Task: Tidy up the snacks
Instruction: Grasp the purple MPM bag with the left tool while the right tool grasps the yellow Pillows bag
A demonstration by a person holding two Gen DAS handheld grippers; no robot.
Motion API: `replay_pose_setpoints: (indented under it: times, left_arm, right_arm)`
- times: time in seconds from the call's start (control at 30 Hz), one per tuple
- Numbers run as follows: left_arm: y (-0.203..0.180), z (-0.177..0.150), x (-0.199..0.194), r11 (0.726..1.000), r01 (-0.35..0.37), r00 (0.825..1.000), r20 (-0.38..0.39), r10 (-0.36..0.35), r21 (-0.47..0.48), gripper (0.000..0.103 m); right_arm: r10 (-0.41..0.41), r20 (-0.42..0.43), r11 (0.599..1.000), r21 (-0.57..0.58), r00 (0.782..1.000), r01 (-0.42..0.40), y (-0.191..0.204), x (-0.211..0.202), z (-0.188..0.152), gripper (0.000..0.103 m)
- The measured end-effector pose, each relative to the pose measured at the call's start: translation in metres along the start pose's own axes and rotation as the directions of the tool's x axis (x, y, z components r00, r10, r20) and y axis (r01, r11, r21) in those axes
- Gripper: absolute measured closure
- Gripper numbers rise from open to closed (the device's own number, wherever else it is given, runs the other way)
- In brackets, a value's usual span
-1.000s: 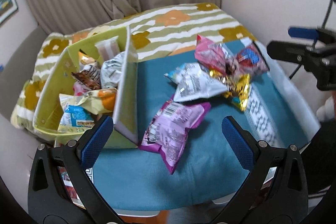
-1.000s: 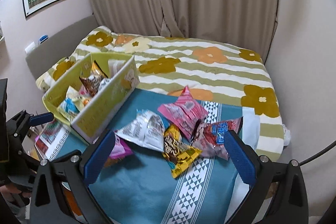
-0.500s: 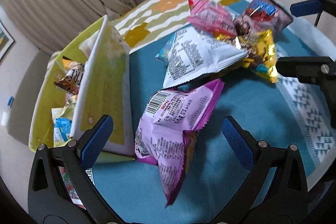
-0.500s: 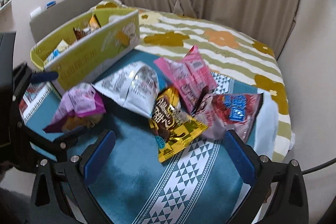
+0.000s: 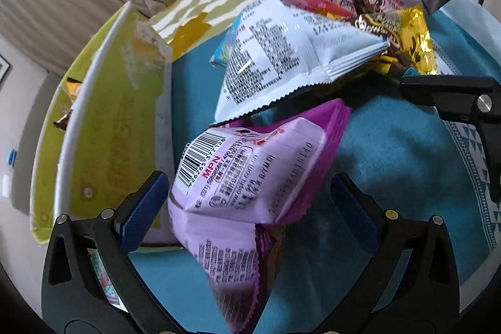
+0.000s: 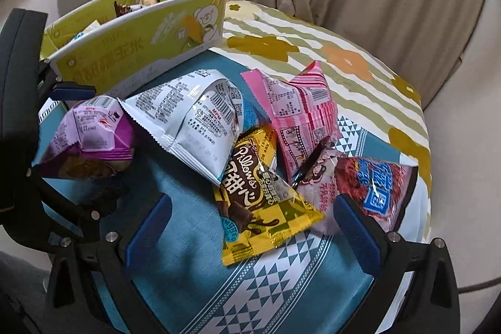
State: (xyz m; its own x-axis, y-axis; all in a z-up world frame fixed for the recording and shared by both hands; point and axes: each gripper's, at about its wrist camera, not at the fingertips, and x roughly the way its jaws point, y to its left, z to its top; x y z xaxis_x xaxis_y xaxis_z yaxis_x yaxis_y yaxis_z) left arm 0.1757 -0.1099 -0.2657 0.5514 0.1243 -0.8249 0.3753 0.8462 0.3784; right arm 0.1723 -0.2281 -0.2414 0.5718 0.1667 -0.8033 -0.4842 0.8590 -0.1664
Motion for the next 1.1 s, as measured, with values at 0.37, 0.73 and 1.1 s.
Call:
replay_pose_setpoints:
  times: [0.37, 0.73, 1.1]
  left_arm:
    - [0.006, -0.001, 0.011, 1.0, -0.011, 1.0, -0.021, 0.011, 0.021, 0.027]
    - [0.022, 0.0, 0.005, 0.998, 0.05, 0.998, -0.029, -0.051, -0.026, 0.041]
    - [0.031, 0.002, -0.001, 0.996, 0.074, 0.997, -0.031, -0.076, -0.055, 0.041]
  right_arm:
    - [-0.005, -0.036, 0.993, -0.12, 0.999, 0.001, 0.008, 0.024, 0.004, 0.0]
    - [0.001, -0.055, 0.987, -0.161, 0.999, -0.009, 0.015, 0.037, 0.008, 0.001]
    - [0.012, -0.082, 0.982, -0.189, 0.997, -0.027, 0.022, 0.053, 0.008, 0.013]
